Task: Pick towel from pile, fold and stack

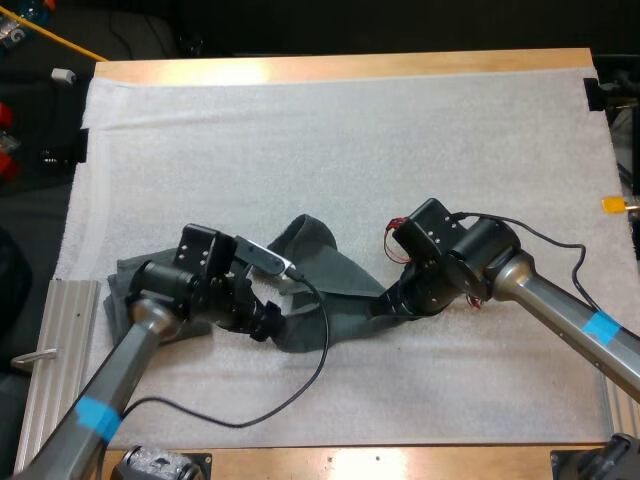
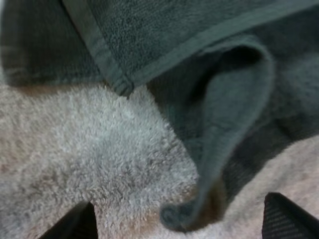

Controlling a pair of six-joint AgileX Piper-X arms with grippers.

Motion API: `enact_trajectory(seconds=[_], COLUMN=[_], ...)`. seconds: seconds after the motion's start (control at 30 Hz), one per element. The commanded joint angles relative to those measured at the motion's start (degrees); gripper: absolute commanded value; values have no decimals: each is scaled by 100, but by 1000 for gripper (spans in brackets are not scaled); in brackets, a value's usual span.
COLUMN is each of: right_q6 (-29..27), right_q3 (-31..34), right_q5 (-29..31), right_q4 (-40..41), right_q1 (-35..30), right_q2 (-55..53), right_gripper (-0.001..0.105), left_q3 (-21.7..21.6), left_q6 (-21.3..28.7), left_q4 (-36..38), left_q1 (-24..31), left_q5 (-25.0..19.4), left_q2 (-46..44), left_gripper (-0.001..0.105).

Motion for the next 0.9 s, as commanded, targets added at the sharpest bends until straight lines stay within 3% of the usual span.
enact_trajectory(seconds=[0.0,0.13,0.2,0.27,0.33,0.47,0.5,0.73,0.87], right_q6=[30,44,53,75,75,78,87,27,273], right_q3=[-9,-9,-9,-9,-9,-9,-9,-9,-9], right_q5=[14,14,14,14,14,14,14,692,891], right_q4=[10,10,10,10,10,10,10,0,87], right_q1=[-17,-17,-17,-17,-17,-17,-17,-17,-127], right_q2=[-28,-28,-28,-28,-28,-28,-28,-357,-946], right_gripper=[0,0,0,0,0,0,0,0,0], left_q3=[-1,-1,-1,-1,-1,-12,-12,-12,-180], left_q6=[11,7,-1,-15,-60,-186,-216,-307,-568], left_q4=[-54,-247,-342,-349,-337,-289,-260,257,761], left_q1=[-30,-30,-30,-30,-30,-30,-30,-30,-30], left_q5=[31,418,823,998,971,835,825,826,973], left_q2=[134,634,869,1005,1071,1010,966,30,-1034], left_gripper=[64,64,64,59,49,5,1,0,0])
